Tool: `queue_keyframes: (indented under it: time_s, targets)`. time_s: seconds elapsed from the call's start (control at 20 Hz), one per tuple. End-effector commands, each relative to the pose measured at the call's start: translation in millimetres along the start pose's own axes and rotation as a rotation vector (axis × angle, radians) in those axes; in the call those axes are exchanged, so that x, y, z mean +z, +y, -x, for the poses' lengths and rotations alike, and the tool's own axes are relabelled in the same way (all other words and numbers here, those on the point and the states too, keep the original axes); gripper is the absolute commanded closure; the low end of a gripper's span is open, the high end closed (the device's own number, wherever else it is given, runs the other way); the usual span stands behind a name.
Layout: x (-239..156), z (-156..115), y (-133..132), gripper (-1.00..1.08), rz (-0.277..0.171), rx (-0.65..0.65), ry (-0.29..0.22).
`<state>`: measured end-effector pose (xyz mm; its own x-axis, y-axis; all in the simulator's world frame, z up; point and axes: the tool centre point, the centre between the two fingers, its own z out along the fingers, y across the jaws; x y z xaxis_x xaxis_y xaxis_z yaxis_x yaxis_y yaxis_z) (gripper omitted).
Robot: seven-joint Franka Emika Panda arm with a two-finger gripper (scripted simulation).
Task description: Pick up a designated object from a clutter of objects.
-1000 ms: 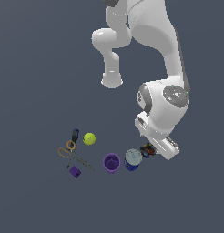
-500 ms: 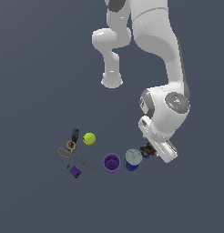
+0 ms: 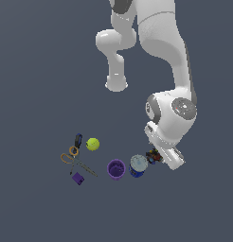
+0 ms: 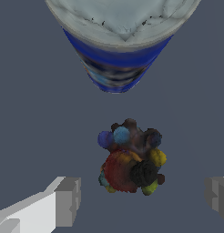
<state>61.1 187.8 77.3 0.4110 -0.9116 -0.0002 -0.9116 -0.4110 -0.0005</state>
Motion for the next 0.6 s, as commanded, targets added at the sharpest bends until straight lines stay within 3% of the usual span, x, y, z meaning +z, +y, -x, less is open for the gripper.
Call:
queue_keyframes:
  time_s: [0.0,0.55]
  targets:
    - [7,0,0,-0.92,0.001,0.001,0.000]
    - [48,0,0,-0.92,0.001,0.004,0.000]
